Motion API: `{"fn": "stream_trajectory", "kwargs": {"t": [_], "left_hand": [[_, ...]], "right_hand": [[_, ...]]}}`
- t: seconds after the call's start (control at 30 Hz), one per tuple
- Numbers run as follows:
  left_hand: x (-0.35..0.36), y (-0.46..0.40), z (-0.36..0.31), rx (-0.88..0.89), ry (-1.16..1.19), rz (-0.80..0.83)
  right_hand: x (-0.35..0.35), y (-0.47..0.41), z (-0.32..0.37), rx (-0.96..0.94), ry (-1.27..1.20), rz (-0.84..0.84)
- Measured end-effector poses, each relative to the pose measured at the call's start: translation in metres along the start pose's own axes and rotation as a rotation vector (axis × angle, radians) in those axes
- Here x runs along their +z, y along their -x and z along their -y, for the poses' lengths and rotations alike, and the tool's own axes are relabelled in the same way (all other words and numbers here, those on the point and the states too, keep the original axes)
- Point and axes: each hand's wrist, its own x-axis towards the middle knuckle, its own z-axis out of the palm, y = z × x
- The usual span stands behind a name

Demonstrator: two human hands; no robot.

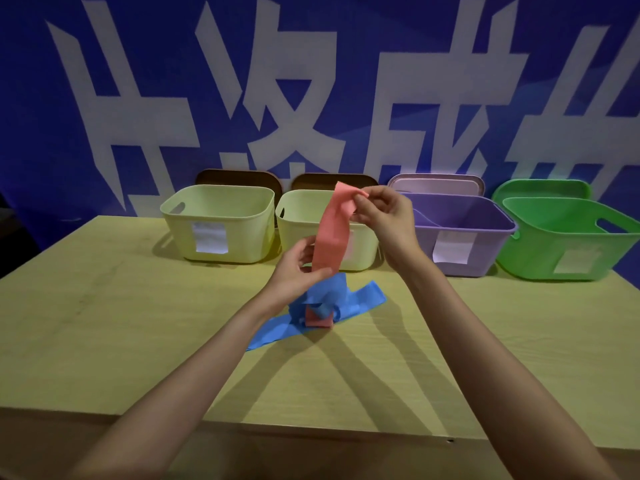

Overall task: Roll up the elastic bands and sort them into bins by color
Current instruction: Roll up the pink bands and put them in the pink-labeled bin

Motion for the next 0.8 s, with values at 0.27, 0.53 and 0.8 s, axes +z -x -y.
{"fn": "stream_trajectory", "kwargs": {"t": [0.27, 0.53, 0.8], "left_hand": [[0.015, -0.012, 0.023, -0.060, -0.221, 0.012], [0.005, 0.004, 0.052, -0.089, -0.431, 0.097], [0.004, -0.002, 0.036, -0.039, -0.389, 0.102]], "right_hand": [[-0.009, 0.001, 0.018, 0.020, -0.324, -0.033], [-0.028, 0.000, 0.001, 0.016, -0.311, -0.232], [-0.035, -0.001, 0.005, 0.094, -0.548, -0.225]]}}
